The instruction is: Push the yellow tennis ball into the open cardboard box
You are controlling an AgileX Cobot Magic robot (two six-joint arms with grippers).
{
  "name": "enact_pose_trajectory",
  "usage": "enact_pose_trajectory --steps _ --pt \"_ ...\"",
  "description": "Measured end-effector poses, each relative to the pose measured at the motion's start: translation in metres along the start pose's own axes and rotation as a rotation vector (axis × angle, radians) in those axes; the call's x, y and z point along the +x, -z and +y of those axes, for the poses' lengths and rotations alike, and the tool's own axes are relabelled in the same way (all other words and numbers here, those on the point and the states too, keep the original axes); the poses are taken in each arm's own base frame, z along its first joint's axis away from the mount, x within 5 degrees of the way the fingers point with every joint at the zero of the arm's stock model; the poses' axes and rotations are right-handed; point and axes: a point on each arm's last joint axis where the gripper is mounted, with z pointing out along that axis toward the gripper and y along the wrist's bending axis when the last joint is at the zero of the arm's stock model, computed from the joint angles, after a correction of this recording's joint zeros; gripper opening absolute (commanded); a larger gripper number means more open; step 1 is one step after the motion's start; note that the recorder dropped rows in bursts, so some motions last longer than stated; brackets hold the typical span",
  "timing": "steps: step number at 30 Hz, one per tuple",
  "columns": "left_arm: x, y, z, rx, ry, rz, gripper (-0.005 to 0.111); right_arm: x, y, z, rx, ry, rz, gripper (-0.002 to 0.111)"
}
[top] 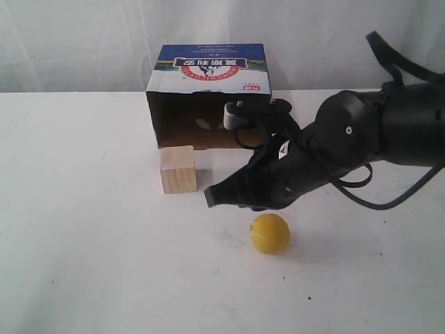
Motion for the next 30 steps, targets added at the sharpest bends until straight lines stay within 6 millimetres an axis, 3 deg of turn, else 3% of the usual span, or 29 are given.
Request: enact_pose_trajectory --steps 9,17,30 --pt "0.0 0.0 0.0 0.0 0.0 0.0 0.0 0.011 -0.002 -0.018 0.185 0.048 0.08 0.0" --pt "0.0 0.0 0.0 0.0 0.0 0.0 0.0 0.016 -0.022 -0.034 0.264 0.058 0.133 0.0" --pt "0.0 0.0 0.0 0.0 0.0 0.0 0.0 0.009 -0.029 -0.061 0.29 0.024 0.067 0.0"
